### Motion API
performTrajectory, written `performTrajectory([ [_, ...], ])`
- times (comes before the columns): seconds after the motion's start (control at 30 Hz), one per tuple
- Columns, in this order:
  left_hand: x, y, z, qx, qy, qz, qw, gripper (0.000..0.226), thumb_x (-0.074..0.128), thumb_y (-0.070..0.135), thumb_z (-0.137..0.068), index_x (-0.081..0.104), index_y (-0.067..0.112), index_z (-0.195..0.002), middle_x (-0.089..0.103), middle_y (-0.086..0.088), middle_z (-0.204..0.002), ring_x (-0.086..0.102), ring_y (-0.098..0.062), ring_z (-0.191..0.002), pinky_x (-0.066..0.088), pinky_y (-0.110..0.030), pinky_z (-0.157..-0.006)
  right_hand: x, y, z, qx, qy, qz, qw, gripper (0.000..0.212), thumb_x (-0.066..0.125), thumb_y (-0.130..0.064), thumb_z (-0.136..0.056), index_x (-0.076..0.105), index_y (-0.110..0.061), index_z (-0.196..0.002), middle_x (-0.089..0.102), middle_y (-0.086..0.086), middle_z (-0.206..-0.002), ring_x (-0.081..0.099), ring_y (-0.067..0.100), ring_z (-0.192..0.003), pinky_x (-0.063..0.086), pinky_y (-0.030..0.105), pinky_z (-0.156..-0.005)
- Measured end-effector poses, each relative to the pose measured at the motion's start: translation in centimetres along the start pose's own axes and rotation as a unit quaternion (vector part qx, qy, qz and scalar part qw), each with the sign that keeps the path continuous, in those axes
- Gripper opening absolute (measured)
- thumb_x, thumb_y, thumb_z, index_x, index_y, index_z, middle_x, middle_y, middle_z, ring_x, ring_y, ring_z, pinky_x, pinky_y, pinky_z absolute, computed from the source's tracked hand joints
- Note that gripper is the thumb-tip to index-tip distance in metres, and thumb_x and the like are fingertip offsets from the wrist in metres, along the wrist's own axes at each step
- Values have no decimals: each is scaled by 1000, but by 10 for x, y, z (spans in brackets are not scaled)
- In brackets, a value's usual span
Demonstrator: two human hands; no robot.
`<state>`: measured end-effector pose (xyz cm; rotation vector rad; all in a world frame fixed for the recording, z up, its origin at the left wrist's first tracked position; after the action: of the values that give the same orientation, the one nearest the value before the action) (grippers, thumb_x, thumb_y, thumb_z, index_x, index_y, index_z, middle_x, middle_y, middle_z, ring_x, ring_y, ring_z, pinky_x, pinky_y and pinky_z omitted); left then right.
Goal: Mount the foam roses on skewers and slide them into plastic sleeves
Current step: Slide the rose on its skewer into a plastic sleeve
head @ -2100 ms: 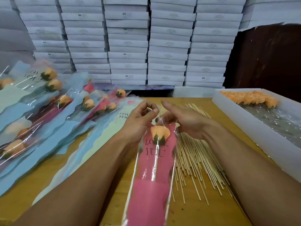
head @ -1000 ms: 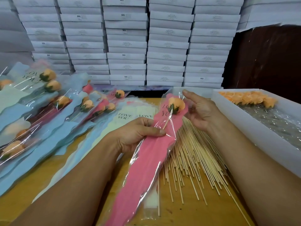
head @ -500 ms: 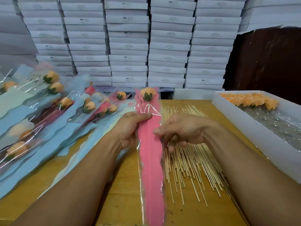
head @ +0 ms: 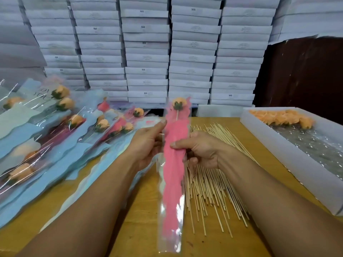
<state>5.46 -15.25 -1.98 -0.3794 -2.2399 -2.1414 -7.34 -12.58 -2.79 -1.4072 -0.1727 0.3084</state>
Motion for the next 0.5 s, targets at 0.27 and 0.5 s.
performTrajectory([
  [0.27, 22, 20, 12, -36, -26, -267, 963, 24, 75, 12, -87, 65, -3, -72, 56, 0, -47, 51, -9, -37, 42, -18, -39, -37, -7, -6, -56, 158, -47, 985, 10, 68, -3, -91, 67, 7, -94, 54, 12, -61, 45, 9, -38, 34, 18, -32],
  [0.5, 14, 39, 24, 8, 27, -246, 969, 4, 72, 0, -87, 70, 2, -89, 65, -3, -67, 60, -11, -53, 49, -21, -50, -23, -18, 0, -83, 110, -72, 988, 33, 63, -29, -99, 67, 3, -102, 64, 12, -66, 51, 11, -45, 39, 21, -36],
])
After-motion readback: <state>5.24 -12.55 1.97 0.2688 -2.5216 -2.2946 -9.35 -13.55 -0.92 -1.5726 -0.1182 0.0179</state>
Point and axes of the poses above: each hand's wrist, its own z-axis away from the middle knuckle, its own x-axis out of the palm, y = z × x, the point moved 9 cm from there along -z, towards the middle knuckle
